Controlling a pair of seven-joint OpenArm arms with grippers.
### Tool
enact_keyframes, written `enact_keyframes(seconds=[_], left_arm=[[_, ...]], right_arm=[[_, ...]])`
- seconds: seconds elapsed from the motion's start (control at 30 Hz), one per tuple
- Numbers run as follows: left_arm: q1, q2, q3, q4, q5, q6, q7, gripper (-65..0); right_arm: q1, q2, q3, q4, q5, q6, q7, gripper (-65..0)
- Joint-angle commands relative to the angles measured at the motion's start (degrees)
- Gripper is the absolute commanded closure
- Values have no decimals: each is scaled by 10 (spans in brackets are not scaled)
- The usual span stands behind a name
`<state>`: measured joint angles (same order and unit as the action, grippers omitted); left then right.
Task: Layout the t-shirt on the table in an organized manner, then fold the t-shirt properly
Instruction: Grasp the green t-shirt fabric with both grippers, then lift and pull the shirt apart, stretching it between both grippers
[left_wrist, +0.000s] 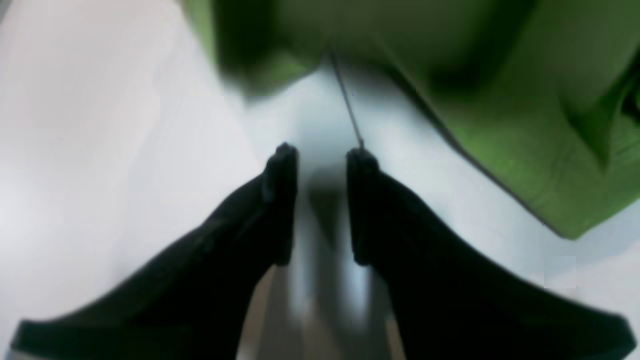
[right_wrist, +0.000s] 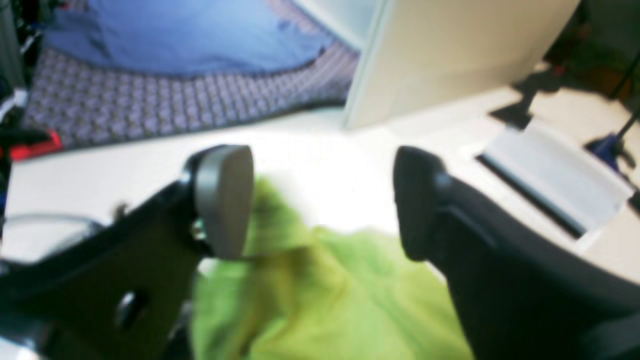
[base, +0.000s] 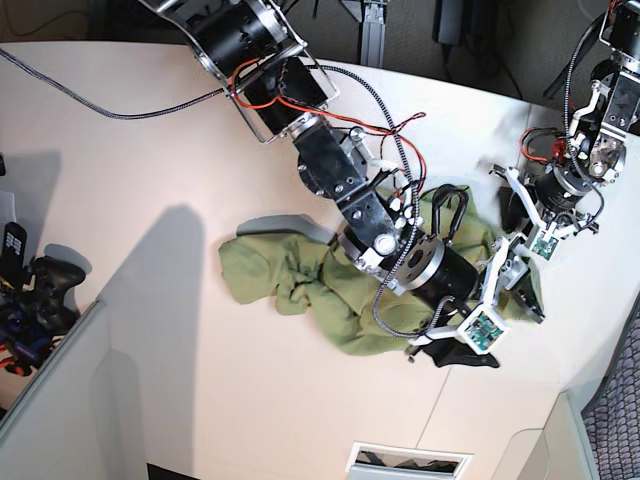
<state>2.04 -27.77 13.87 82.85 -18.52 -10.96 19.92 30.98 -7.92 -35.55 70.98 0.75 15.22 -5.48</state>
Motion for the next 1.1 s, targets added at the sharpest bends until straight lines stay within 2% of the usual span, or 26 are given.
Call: enact_keyframes(seconds=[0.0,0.17,0.3,0.37,0.43,0.57,0.73,0.83,0.93,1.07], left_arm=[[-8,-6,-4,8,0,2,-8,-215],[-11,-7,-4,12,12,6,-9,-215],[-18,-10,-4,56,70,100,-2,-215],[-20,-15,-4,91,85,121,17,-215],[-20,-21,-4,120,84,122,29,-215],[-22,-24,-4,141,72,123,28,-215],[-22,-19,-4,141,64,123,31,-215],[-19,-19,-19,141,64,147,46,-215],[-15,-19,-32,141,33,145,46,-215],[-18,-13,-33,141,29,144,42,-215]], right_arm=[[15,-8,3,0,5,-3,23,-438],[-19,-8,42,23,-11,-4,24,-438],[-52,-7,130,71,-14,-4,24,-438],[-64,-7,182,82,-14,-4,24,-438],[-75,-7,231,82,-10,-4,18,-438],[-100,-5,318,82,1,-4,-40,-438],[-150,18,405,82,22,-4,-52,-438],[-183,36,440,82,39,-4,-55,-438],[-218,47,461,82,46,-4,-55,-438],[-237,47,474,78,46,-4,-54,-438]])
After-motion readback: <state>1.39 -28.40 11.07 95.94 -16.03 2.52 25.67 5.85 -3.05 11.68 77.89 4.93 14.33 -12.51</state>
